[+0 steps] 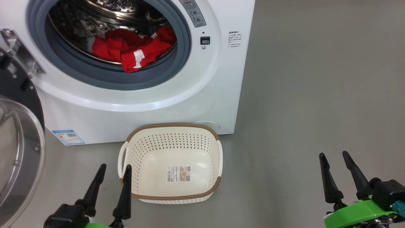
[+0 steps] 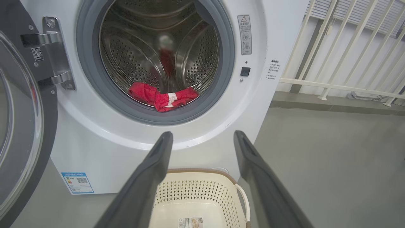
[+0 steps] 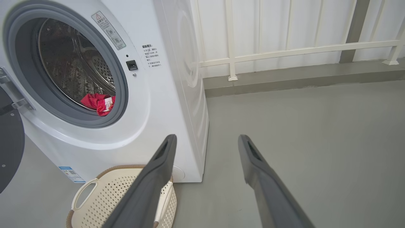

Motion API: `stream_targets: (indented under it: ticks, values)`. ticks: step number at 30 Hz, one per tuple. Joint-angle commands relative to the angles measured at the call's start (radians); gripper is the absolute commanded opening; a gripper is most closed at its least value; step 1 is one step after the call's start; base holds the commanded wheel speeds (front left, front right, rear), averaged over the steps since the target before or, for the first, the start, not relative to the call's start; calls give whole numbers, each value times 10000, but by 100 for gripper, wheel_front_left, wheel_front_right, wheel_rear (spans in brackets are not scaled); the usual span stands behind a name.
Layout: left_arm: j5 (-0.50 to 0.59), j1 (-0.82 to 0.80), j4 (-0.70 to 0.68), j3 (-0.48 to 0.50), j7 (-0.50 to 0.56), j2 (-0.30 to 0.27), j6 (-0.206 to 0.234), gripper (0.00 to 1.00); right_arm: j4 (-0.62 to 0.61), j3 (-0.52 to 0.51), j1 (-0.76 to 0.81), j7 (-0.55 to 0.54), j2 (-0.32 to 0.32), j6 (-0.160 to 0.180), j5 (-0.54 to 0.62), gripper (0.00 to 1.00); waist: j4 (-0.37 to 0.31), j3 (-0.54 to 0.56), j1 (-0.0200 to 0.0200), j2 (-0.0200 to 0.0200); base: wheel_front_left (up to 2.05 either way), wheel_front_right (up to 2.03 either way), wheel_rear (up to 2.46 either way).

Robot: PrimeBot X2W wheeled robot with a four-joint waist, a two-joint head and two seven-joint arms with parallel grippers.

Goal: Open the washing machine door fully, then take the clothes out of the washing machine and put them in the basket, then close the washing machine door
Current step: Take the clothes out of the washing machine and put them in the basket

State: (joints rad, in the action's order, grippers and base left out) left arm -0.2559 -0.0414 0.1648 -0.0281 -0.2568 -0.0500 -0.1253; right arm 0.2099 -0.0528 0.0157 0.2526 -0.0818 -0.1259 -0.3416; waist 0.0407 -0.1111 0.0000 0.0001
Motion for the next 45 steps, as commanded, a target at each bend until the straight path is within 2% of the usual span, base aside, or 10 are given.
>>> stream_targets:
  ticks: [1, 13, 45]
  values:
    - [-40, -174, -237, 271, -49, -200, -54, 100, -252, 183, -104, 92, -75, -48, 111, 100, 34, 46, 0, -1, 0, 0, 0]
    - [-391, -104, -243, 68, -49, -309, -54, 100, -260, 302, 6, 92, -92, -48, 101, 100, 83, 172, 0, -1, 11, -11, 0]
    - [-356, -496, -144, 25, -49, -308, -54, 100, -291, 383, -208, 92, -81, -48, 133, 100, 151, -186, 0, -1, 86, -86, 0]
